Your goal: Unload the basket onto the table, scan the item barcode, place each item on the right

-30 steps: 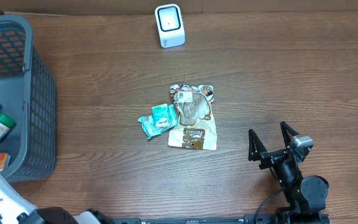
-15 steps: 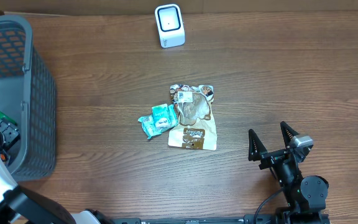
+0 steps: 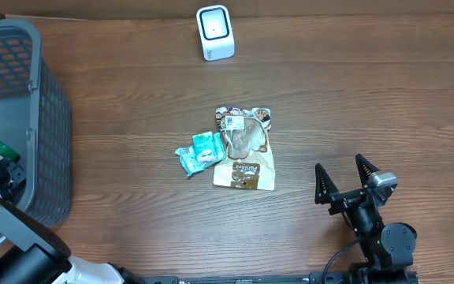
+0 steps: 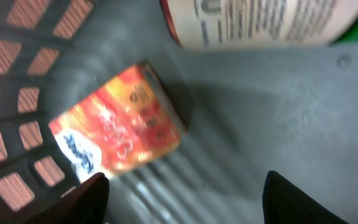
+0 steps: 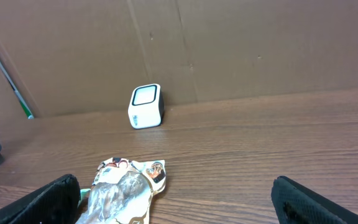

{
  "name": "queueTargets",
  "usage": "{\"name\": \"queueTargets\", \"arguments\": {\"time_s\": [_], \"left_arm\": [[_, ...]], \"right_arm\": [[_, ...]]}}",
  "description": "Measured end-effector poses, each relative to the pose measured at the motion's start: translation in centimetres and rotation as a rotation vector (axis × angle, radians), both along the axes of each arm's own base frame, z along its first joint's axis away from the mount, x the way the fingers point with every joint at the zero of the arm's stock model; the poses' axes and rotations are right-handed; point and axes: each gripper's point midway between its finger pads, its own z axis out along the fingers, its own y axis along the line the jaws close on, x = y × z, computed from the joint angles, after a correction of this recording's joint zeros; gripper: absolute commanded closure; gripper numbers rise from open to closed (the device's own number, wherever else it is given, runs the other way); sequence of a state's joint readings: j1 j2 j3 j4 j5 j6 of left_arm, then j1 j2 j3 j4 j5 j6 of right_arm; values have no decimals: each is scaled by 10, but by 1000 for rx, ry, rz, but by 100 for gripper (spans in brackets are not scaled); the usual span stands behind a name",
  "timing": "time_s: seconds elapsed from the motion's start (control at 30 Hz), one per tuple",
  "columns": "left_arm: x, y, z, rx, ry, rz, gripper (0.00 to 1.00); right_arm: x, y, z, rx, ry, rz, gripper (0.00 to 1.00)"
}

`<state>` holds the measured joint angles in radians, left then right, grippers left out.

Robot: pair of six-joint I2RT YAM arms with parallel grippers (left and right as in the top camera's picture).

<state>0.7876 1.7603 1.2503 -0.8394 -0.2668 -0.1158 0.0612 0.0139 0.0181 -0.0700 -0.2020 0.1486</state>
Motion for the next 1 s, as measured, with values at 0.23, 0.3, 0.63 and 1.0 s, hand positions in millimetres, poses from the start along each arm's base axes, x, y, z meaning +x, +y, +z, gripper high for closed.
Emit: {"name": "queueTargets", "arguments": {"time_s": [0.23, 0.3, 0.63, 1.0], "left_arm": [[3, 13, -12, 38, 29, -5, 36], [-1, 16, -20, 40, 62, -3, 36], [-9, 26, -27, 84, 131, 14, 48], [-15, 28, -29, 106, 148, 23, 42]], "right_arm": [[0, 0, 0, 1, -1, 0, 0], [0, 0, 0, 1, 0, 0, 0], [0, 0, 0, 0, 0, 0, 0], [0, 0, 0, 1, 0, 0, 0]]}}
